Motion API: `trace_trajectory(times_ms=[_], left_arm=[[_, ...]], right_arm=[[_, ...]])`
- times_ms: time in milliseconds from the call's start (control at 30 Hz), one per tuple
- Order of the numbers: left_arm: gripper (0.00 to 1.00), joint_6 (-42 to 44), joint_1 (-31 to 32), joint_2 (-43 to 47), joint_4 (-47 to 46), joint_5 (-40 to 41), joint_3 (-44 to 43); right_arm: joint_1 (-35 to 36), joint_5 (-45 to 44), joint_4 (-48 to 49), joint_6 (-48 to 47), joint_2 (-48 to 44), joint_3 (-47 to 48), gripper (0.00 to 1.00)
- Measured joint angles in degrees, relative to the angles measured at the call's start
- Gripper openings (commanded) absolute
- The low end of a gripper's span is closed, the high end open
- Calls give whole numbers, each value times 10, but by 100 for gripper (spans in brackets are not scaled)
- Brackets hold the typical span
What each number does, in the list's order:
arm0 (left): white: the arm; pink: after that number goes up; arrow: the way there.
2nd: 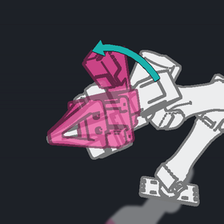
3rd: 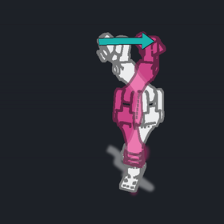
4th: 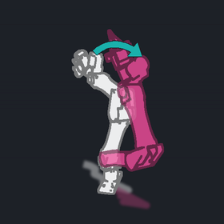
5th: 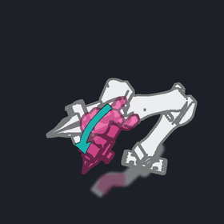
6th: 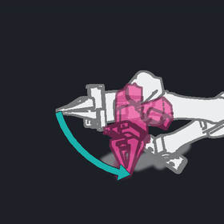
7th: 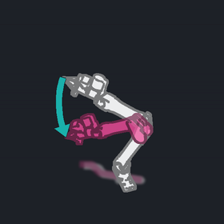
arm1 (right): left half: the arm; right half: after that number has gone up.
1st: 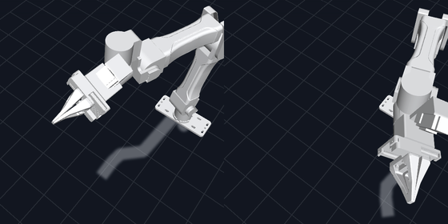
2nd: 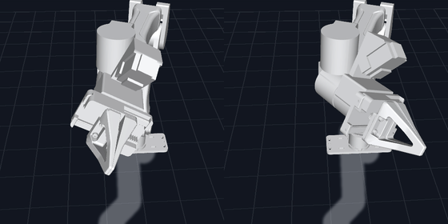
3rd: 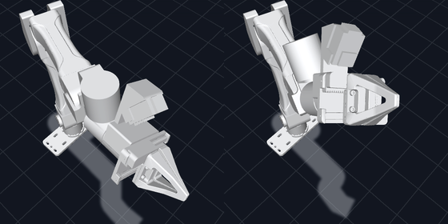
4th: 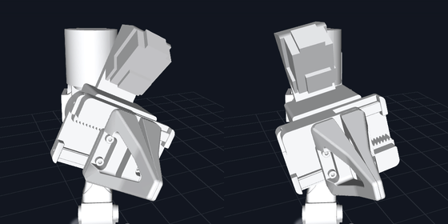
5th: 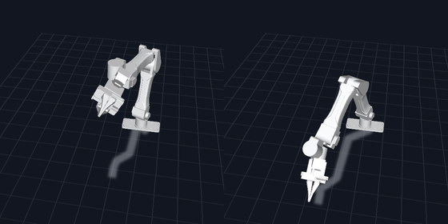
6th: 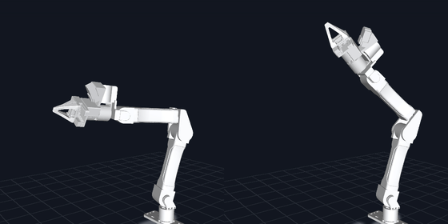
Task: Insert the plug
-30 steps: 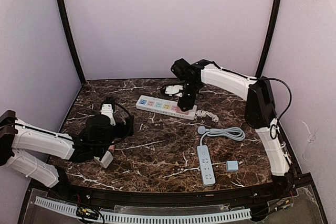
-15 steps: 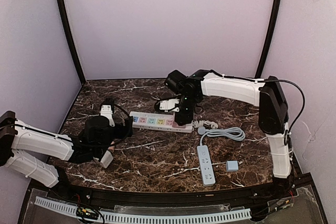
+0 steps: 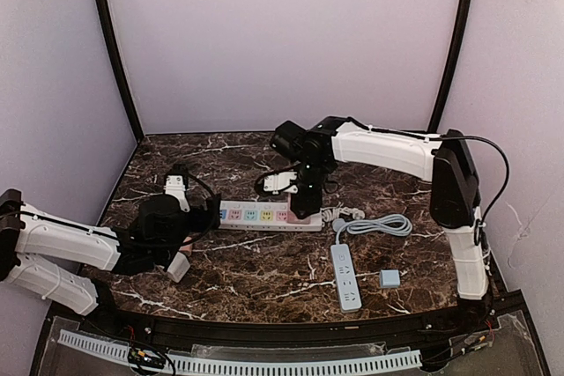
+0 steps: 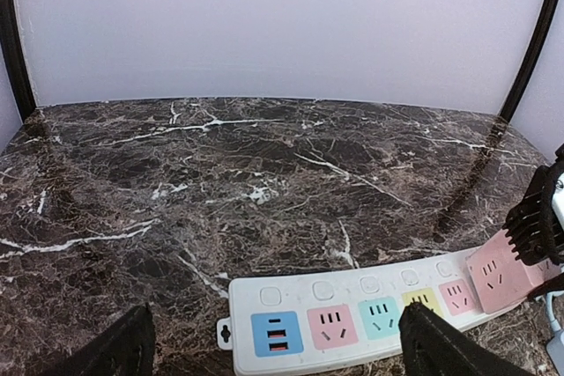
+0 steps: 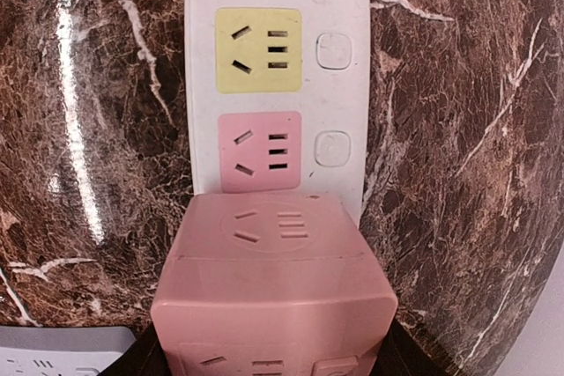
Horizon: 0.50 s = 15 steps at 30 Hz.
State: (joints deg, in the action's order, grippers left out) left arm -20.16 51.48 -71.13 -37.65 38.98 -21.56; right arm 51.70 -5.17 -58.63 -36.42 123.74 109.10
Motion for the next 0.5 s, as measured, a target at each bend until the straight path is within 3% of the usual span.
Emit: trace_trajectory(times_ms=[200, 500], left_arm=[[96, 0, -2, 0, 0, 8, 0], [96, 0, -9, 0, 0, 10, 4]], right_arm=[[-1, 2, -61, -4, 46, 73, 0], [-8, 14, -68, -7, 72, 80, 0]])
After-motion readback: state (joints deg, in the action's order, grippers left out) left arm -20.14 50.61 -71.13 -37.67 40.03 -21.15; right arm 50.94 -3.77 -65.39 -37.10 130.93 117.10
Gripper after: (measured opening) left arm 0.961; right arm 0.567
